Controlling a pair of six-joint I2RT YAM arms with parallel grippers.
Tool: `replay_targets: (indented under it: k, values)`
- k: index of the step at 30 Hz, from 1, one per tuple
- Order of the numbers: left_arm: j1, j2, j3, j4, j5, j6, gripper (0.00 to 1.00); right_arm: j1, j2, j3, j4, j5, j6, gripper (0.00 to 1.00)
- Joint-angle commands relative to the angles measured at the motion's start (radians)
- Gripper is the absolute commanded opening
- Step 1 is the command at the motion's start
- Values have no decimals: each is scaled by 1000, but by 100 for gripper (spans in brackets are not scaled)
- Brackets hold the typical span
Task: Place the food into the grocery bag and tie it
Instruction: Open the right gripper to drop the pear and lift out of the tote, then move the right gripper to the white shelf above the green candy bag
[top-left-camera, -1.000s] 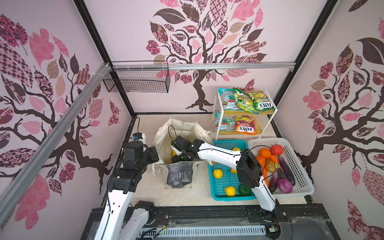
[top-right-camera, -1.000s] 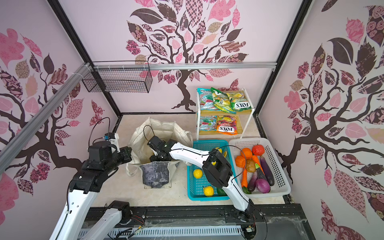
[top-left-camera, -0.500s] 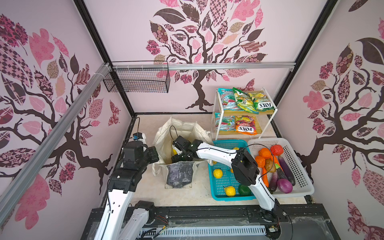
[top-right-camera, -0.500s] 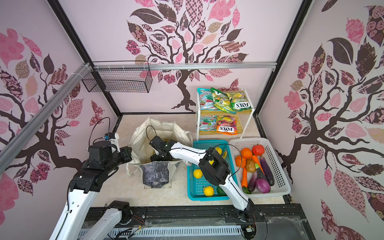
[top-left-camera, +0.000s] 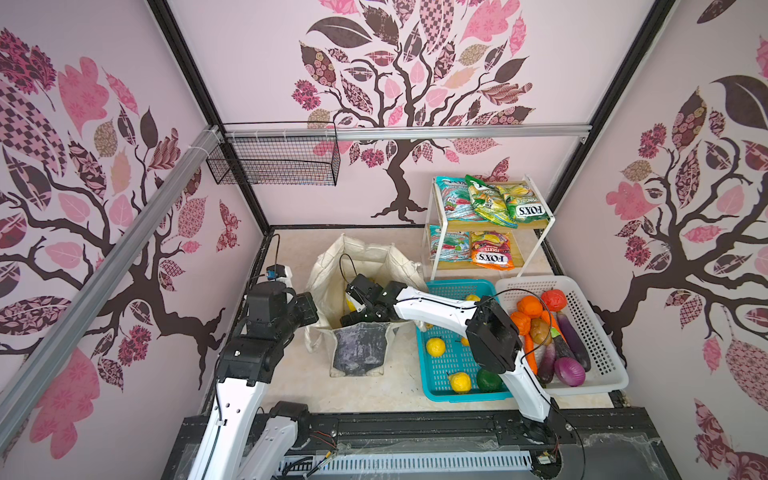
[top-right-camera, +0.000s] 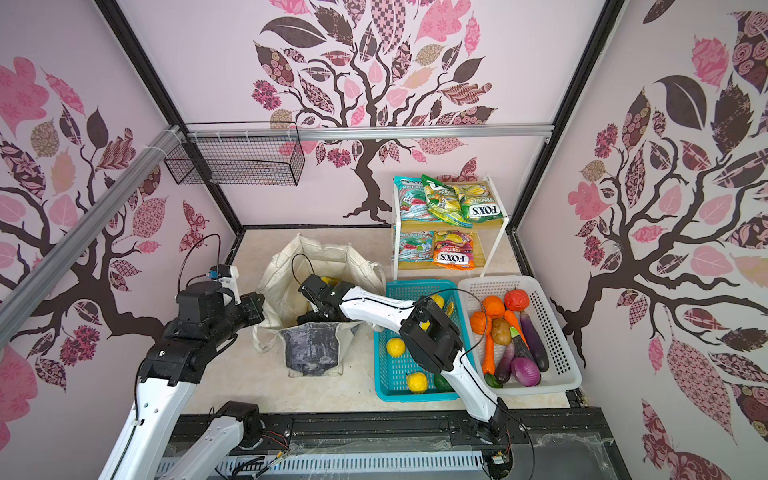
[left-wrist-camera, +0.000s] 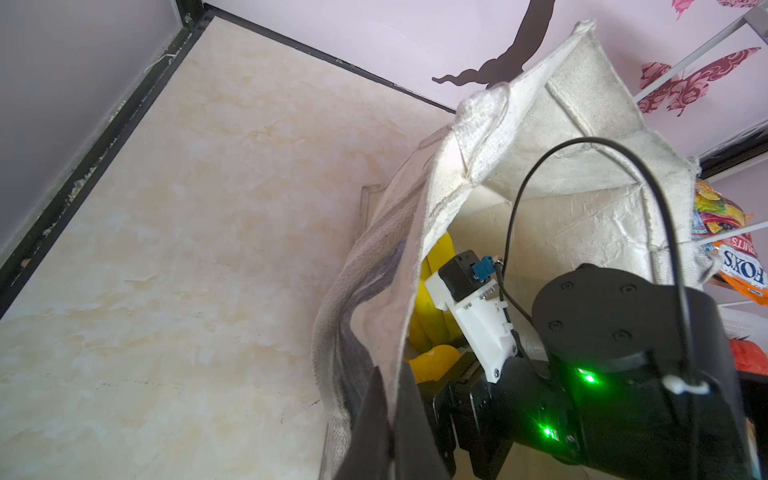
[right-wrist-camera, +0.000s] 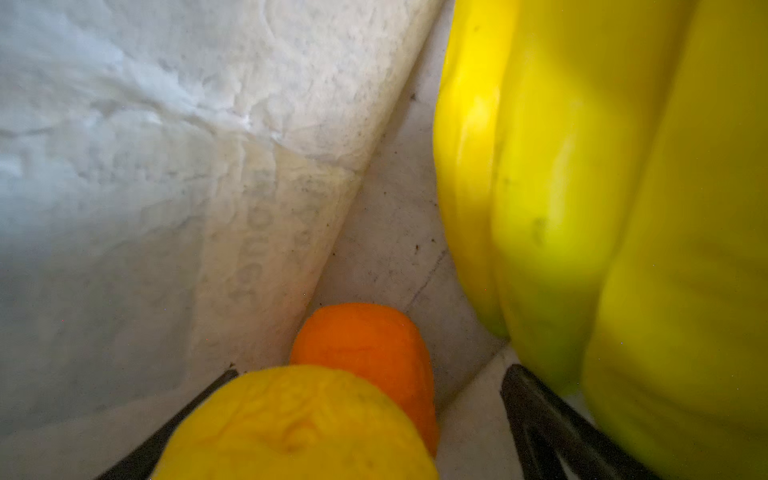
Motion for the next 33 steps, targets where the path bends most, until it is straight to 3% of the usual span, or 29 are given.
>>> replay_targets:
  k: [1, 8, 16, 20, 25, 33]
  values:
    - [0, -5, -24, 45, 1, 3, 0, -4, -134, -21, 11, 46, 10, 99]
    - [-1, -2, -23, 44, 0, 0, 0, -4, -307, -111, 88, 83, 12, 100]
    - [0, 1, -26, 49, 12, -1, 0, -11, -653, -418, 365, 163, -26, 100]
    - [0, 3, -26, 49, 15, -6, 0, -47, -737, -432, 300, 171, -52, 100]
    - [0, 8, -26, 51, 22, -9, 0, -174, -868, -510, 293, 114, -49, 100]
    - [0, 7, -26, 50, 17, -9, 0, -230, -1090, -528, 198, 213, -148, 100]
